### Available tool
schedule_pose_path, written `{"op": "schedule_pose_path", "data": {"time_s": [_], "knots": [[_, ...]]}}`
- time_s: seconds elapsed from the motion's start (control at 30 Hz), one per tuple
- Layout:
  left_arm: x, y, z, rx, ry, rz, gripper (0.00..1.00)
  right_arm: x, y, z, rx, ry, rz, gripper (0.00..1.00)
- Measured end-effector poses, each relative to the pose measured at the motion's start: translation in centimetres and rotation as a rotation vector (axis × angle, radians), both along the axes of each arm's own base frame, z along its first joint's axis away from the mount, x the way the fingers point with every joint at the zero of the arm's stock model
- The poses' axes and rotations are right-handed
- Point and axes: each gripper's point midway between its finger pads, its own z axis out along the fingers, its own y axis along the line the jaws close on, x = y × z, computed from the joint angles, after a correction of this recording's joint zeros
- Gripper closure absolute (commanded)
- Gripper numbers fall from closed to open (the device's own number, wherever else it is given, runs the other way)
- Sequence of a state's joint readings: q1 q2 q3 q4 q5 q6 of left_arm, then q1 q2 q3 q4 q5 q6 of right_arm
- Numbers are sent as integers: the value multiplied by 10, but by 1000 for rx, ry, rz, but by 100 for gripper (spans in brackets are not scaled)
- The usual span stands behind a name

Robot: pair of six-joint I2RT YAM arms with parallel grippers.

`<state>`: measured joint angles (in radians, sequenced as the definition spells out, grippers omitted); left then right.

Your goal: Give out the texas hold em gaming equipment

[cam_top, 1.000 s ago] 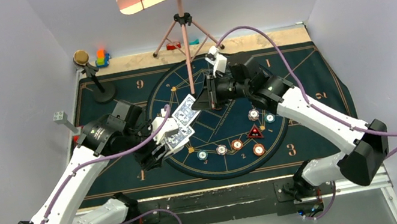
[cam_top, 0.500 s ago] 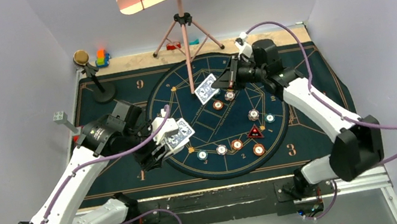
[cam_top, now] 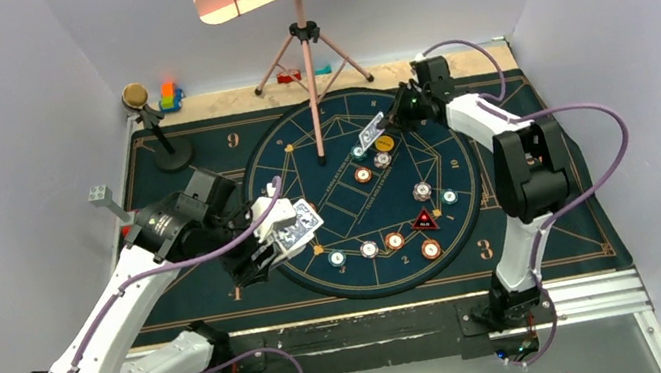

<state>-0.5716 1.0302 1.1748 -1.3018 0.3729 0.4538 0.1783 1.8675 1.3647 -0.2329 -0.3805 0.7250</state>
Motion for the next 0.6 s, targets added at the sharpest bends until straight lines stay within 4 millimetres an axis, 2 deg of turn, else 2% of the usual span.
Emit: {"op": "schedule_pose_path", "data": {"time_s": [0.17,0.37,0.47,0.6], "knots": [[-1,0,1,-7,-2,-2,100,14,-33,-26,-68,34,-106,100],[-2,-1,1,-11,0,-4,100,24,-66,-40,-144,41,-220,99],[-2,-2,2,-14,2,-6,100,24,-74,-44,-175,48,-250,67],[-2,-2,2,-14,2,-6,100,14,-84,-53,-228,100,-278,37]]}}
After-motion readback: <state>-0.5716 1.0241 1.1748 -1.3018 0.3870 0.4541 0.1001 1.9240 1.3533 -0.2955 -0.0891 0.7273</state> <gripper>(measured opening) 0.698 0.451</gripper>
